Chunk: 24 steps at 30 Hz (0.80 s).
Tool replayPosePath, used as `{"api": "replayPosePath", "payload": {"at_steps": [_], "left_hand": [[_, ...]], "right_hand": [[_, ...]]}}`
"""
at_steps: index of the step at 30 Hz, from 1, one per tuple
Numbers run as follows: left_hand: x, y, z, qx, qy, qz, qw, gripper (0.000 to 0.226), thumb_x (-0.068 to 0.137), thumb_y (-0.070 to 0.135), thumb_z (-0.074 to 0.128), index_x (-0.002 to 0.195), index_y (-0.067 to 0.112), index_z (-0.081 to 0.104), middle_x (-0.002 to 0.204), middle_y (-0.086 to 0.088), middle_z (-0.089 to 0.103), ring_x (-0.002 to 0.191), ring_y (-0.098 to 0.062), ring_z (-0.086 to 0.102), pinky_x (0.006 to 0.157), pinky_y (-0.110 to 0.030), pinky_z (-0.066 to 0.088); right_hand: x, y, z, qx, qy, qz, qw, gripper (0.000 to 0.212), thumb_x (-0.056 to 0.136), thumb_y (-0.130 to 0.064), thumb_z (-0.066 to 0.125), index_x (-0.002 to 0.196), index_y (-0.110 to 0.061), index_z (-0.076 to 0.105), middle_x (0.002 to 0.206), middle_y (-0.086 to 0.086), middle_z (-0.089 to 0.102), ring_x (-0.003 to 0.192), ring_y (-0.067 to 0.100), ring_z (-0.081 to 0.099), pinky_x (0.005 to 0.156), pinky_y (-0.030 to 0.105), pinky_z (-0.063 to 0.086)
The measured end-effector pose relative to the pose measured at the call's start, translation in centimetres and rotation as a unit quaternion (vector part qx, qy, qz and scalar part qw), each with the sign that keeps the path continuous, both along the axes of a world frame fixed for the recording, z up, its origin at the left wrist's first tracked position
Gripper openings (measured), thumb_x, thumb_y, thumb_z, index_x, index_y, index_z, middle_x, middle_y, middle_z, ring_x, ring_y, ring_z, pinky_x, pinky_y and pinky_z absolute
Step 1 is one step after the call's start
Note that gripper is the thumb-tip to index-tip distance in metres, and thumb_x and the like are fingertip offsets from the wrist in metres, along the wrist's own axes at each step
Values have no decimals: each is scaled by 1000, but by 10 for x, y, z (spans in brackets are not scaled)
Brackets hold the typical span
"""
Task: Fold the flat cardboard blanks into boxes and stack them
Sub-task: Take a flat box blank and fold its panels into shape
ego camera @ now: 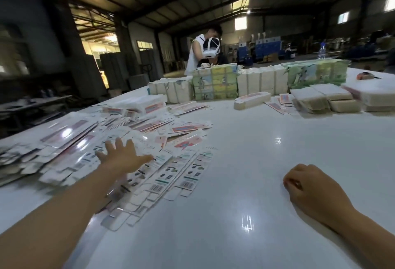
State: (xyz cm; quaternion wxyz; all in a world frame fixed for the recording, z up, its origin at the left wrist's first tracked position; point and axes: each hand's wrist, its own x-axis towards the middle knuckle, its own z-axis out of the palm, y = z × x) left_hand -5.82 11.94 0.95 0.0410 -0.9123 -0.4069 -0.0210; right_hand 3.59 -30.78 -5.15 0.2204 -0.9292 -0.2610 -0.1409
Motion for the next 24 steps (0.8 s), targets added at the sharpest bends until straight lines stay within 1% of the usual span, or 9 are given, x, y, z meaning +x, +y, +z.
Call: {"api": "replayPosePath", "payload": {"at_steps": [2,3,5,10,13,15,17,21,24], "left_hand": [[-11,11,-20,-23,32,-28,999,72,85,73,34,123,14,50,133,-14,48,124,-33,41,105,-49,33],[-15,12,-30,-12,16,-54,998,56,91,63,32,101,13,57,116,-11,57,111,-30,49,95,-44,42],[-20,5,-44,32,-42,-68,996,42,97,47,32,84,15,56,96,-7,59,92,-24,52,77,-35,47],[-25,-5,-48,26,-120,-50,991,45,96,49,34,87,15,61,91,-7,61,79,-20,51,66,-33,46],[-30,-4,-47,-50,-160,-79,983,67,81,77,28,80,14,51,83,-4,55,78,-21,51,68,-36,48],[-32,-4,-46,-75,-157,-76,982,83,67,87,36,99,12,54,97,-5,55,92,-22,52,76,-38,47],[-32,-5,-45,-96,-177,-58,978,85,66,81,53,118,14,49,117,-6,54,107,-23,49,82,-38,45],[-26,-12,-30,-89,-180,-12,979,85,66,68,68,127,14,41,126,-7,50,116,-25,46,94,-44,41],[-22,-33,4,-35,-156,3,987,50,76,48,70,110,20,48,113,-5,55,109,-25,48,89,-39,40]], "right_hand": [[-2,1,1,-5,3,-2,1000,19,93,-20,52,83,-26,67,88,-17,57,84,7,48,64,19,34],[-2,1,2,-7,6,-4,1000,19,92,-20,52,83,-26,67,88,-15,57,84,7,48,65,21,36],[-4,1,3,-8,9,-6,1000,19,92,-19,53,82,-26,67,88,-14,58,85,7,48,67,24,39],[-7,2,6,-6,17,-9,1000,18,91,-16,55,83,-24,69,88,-15,57,86,10,49,69,27,40],[-9,2,8,-6,18,-13,1000,17,90,-16,56,83,-24,69,88,-16,57,87,10,49,71,29,42],[-10,3,8,-5,16,-12,1000,17,90,-15,56,83,-23,70,88,-15,58,86,11,49,71,30,42],[-11,3,8,-5,18,-13,1000,18,90,-15,56,84,-23,70,90,-13,59,87,11,49,72,31,43],[-10,2,8,-8,15,-15,1000,20,91,-16,53,84,-24,70,93,-14,60,87,10,49,69,27,40],[-8,2,7,-3,15,-13,1000,20,91,-16,53,85,-24,70,94,-14,60,85,9,48,65,24,35]]}}
